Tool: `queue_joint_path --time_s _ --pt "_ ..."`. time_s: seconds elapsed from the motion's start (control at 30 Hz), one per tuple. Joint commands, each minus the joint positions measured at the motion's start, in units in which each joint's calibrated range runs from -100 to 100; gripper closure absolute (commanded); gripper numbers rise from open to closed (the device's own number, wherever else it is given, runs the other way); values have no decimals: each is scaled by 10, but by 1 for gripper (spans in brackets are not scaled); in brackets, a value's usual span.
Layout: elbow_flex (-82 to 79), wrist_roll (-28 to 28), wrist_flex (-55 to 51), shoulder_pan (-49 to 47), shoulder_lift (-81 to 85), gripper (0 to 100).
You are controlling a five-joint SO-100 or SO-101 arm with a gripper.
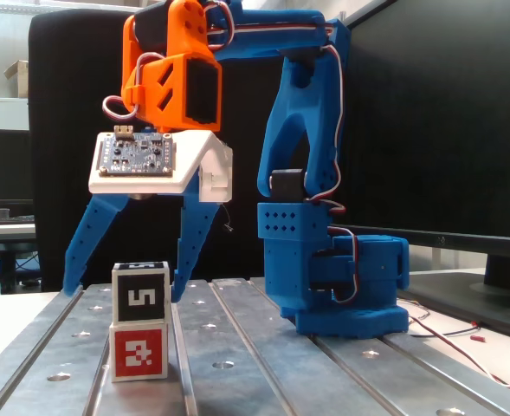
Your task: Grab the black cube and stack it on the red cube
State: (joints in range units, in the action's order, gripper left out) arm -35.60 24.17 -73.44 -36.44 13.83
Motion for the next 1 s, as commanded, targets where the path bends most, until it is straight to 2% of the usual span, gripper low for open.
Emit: queue_joint_path --time_s 0.0,0.37,0.57,0.77,0.97 --pt "12 -2 -12 3 3 66" --pt "140 -5 -145 3 2 66" --pt "222 -34 -210 30 2 66" --pt "289 -103 -259 89 -20 66" --pt "303 -195 -253 159 -61 67"
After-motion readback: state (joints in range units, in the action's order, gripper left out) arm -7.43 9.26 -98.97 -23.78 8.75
